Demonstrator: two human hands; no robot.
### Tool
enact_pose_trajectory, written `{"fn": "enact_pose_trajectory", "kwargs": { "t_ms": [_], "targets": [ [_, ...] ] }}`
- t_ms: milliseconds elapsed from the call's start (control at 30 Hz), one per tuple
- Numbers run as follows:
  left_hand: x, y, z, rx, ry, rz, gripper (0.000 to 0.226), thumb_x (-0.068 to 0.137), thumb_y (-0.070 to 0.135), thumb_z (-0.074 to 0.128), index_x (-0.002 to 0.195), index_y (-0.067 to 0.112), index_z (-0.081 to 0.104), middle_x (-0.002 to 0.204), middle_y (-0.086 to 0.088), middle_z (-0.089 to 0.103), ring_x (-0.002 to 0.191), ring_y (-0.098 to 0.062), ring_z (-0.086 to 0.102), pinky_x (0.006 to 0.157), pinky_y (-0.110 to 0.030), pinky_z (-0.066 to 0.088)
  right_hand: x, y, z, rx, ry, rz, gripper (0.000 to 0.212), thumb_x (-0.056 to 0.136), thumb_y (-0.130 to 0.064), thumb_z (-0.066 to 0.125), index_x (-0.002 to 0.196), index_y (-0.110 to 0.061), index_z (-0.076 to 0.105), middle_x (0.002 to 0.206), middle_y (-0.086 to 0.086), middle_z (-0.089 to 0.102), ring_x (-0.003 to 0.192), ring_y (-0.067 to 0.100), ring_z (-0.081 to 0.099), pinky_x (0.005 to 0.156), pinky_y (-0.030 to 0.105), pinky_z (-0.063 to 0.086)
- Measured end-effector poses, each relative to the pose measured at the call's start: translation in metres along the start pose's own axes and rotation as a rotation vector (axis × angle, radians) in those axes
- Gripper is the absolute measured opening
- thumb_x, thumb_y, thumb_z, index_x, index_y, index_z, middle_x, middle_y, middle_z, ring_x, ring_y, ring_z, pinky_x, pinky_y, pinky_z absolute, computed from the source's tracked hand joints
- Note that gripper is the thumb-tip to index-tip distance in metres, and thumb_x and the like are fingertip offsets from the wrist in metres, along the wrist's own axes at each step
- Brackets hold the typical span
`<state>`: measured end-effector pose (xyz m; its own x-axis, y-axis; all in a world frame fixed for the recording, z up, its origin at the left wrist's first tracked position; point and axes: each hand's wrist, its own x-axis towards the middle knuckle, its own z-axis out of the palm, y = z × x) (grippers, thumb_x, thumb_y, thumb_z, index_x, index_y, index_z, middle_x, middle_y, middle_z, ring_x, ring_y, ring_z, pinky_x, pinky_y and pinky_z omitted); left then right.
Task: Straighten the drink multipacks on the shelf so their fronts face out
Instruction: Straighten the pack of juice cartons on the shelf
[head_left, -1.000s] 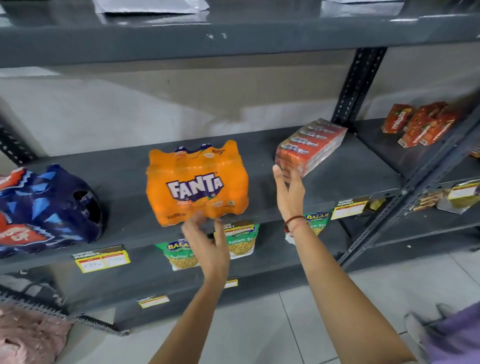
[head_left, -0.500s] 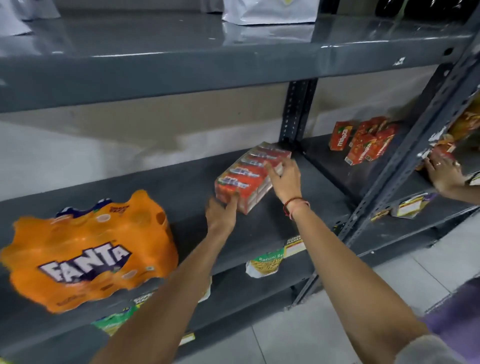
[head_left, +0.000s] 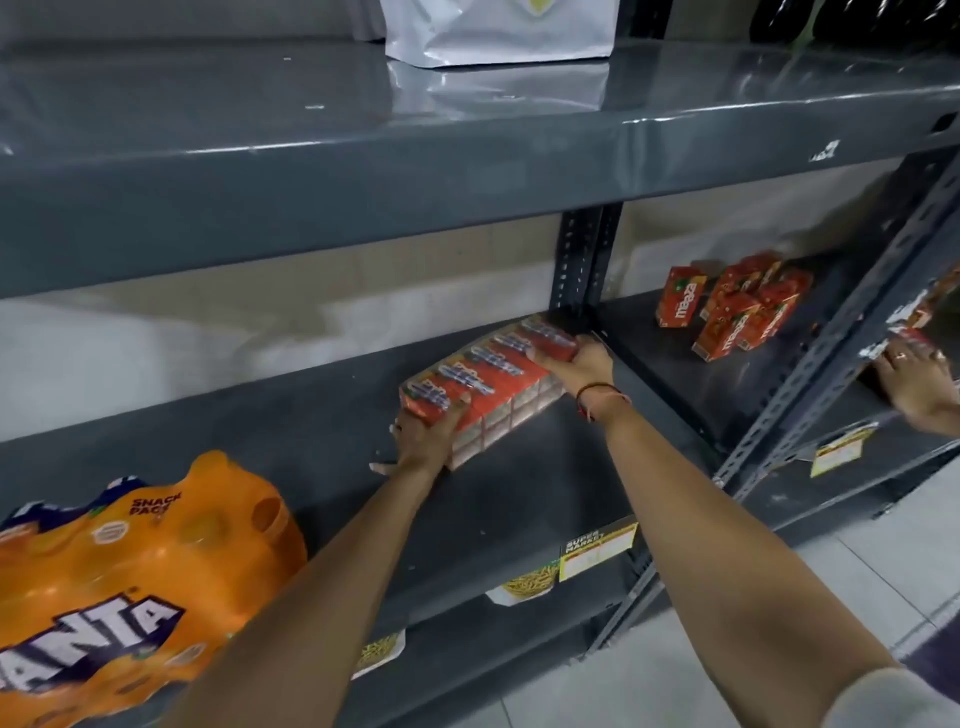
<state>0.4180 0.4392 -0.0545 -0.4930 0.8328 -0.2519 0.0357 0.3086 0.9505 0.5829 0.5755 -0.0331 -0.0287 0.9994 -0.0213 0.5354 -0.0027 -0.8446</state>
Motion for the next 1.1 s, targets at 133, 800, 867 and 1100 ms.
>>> {"fn": "enact_pose_trajectory", "kwargs": {
  "t_ms": [133,800,867,1100],
  "targets": [
    [-0.003,0.003,-0.007,0.017,-0.115,0.095,0.121,0.042,0.074,0.06,0.145,0.017,0.029,0.149,-0.01,0.039,0.139,-0.03,0.034,0.114,-0.058,0.019,-0.03,0.017,-0.008,0.162,0.125,-0.023,0.059,0.069,-0.042,0.079,0.111,-0.006,0.059,0.111,0.014,0.066,0.104,0.029,0.062,0.09,0.03,0.048],
    [-0.091,-0.051,0.006,0.13,0.122,0.356,0.079,0.088,0.042,0.055,0.15,0.022,0.011,0.155,-0.004,0.029,0.141,-0.022,0.03,0.113,-0.035,0.021,-0.103,0.069,-0.061,0.43,0.224,0.037,0.072,0.067,-0.054,0.074,0.124,-0.018,0.053,0.119,-0.002,0.061,0.104,0.009,0.058,0.087,0.02,0.041],
    [-0.105,-0.05,0.02,0.089,0.049,0.411,0.081,0.088,0.044,0.055,0.151,0.025,0.007,0.16,-0.001,0.013,0.145,-0.019,0.017,0.117,-0.039,0.014,-0.092,0.058,-0.062,0.579,0.126,0.075,0.06,0.075,-0.062,0.06,0.122,-0.025,0.054,0.117,-0.002,0.065,0.094,0.001,0.065,0.082,0.021,0.045],
    [-0.071,-0.02,0.025,0.05,-0.295,0.278,0.119,0.073,0.047,0.071,0.146,0.03,-0.021,0.159,0.006,-0.016,0.143,-0.007,0.002,0.113,-0.034,0.007,-0.103,0.057,-0.05,0.659,0.078,0.145,0.071,0.069,-0.081,0.042,0.102,-0.023,0.067,0.081,-0.001,0.076,0.079,0.017,0.073,0.069,0.028,0.056]
  ]
}}
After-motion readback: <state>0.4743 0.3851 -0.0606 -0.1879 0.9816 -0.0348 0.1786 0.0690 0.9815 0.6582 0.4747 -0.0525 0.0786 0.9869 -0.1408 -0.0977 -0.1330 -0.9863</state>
